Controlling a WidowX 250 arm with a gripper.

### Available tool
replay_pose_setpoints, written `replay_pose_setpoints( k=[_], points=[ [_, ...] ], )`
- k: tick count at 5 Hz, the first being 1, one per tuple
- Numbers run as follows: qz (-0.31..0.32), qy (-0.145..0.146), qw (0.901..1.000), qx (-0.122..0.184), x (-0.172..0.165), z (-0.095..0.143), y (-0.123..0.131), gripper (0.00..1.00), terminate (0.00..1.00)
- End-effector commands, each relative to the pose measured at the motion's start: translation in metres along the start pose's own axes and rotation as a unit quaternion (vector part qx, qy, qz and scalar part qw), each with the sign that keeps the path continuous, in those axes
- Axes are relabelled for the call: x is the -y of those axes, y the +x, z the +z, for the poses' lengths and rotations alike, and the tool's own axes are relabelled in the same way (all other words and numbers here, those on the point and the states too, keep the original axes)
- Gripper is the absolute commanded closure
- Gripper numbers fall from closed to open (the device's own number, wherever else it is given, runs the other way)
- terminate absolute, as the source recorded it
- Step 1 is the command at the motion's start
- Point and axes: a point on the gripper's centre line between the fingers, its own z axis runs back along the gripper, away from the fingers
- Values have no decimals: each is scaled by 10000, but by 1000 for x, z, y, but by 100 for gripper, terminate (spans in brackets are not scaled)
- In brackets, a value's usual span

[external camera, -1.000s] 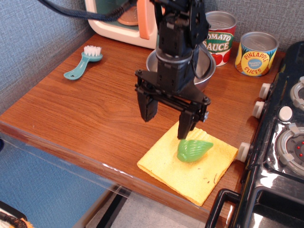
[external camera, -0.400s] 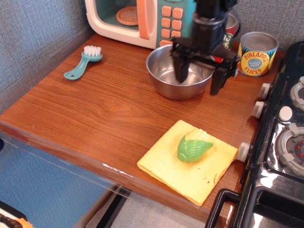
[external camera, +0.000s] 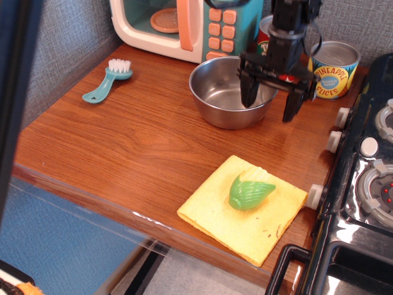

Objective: Move pot to bottom left corner of table.

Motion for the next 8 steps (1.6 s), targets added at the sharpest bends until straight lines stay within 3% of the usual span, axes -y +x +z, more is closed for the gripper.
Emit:
replay_pose_setpoints(
  k=[1,4,5,6,7,8],
  points=[
    [16,83,9994,321,1,7,10,100,0],
    [79,-82,9968,790,-13,41,4,100,0],
    [153,-221,9934,1115,-20,70,4,100,0],
    [220,-196,9896,1409,-32,104,-13,100,0],
    [424,-73,9888,1431,-46,116,-49,100,0],
    [565,2,9902,1278,-62,111,-90,100,0]
  ],
)
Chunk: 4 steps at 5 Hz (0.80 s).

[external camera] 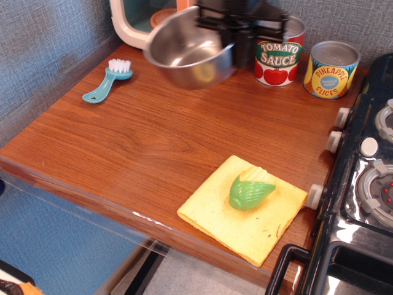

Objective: Move pot to bottom left corner of table.

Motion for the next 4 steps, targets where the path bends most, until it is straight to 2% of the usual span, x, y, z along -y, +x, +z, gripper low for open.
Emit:
replay_pose_setpoints(
  k=[1,2,3,4],
  points=[
    [295,258,9992,56,-45,18,-67,100,0],
    [397,466,9978,-252,-69,-1,-93,100,0],
    [653,486,9958,-428,-92,-25,-109,100,0],
    [756,594,9941,-503,-106,-43,-108,100,0]
  ],
)
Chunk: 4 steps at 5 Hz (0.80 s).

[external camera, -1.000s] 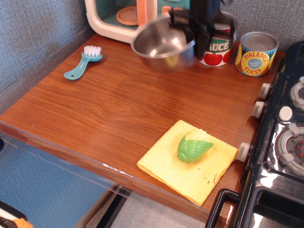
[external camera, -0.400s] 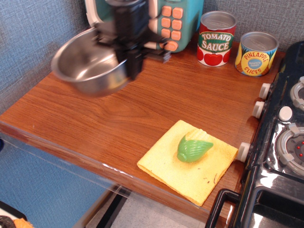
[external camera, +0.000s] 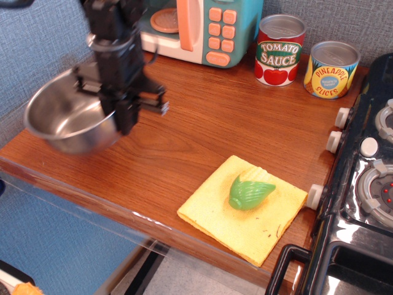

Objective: Move pot to bottom left corner of table.

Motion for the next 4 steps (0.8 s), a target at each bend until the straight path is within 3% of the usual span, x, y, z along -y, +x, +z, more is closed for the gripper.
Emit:
replay_pose_setpoints(
  k=[1,2,3,4],
  points=[
    [150,166,9997,-49,-19,-18,11,100,0],
    [221,182,9994,-192,-27,-29,12,100,0],
    [45,371,9991,-218,-20,-27,10,0,0],
    [-156,480,9987,-117,-14,-17,13,0,0]
  ],
)
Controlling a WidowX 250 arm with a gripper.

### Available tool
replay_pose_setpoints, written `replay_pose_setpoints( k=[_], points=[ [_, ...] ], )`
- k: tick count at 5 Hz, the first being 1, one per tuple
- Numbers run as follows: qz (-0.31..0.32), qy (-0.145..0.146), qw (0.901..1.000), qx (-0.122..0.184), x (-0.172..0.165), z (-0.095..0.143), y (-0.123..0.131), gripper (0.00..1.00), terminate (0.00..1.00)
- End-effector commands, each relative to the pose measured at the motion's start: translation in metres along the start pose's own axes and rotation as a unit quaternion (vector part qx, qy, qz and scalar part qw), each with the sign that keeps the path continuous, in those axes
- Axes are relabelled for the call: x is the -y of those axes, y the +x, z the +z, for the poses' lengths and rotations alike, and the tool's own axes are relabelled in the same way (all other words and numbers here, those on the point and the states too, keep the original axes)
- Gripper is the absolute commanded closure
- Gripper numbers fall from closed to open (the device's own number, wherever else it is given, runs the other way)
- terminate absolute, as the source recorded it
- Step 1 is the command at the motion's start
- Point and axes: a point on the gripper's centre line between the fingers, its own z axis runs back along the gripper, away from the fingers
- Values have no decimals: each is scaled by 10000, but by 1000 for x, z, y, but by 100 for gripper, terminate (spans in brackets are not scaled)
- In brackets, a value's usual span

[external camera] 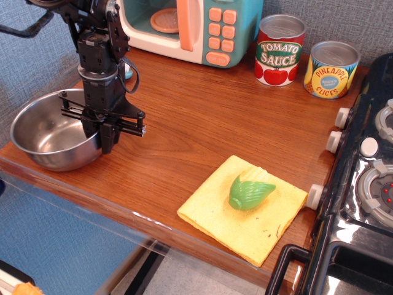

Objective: Move pot to bottom left corner of table.

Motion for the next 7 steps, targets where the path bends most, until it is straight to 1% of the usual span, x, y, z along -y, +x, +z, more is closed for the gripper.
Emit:
replay_pose_setpoints(
  k=[1,2,3,4,5,6,7],
  points=[
    [-167,148,9990,375,4,31,-2,0,0],
    [-195,171,9982,539,5,45,-3,0,0],
    [-263,128,9953,918,8,80,-4,0,0],
    [-507,-376,9916,1129,20,105,-8,0,0],
    [-749,-579,9919,852,37,98,-10,0,0],
    [-972,-464,9926,552,45,84,-11,0,0],
    [-972,-464,9926,552,45,84,-11,0,100]
  ],
)
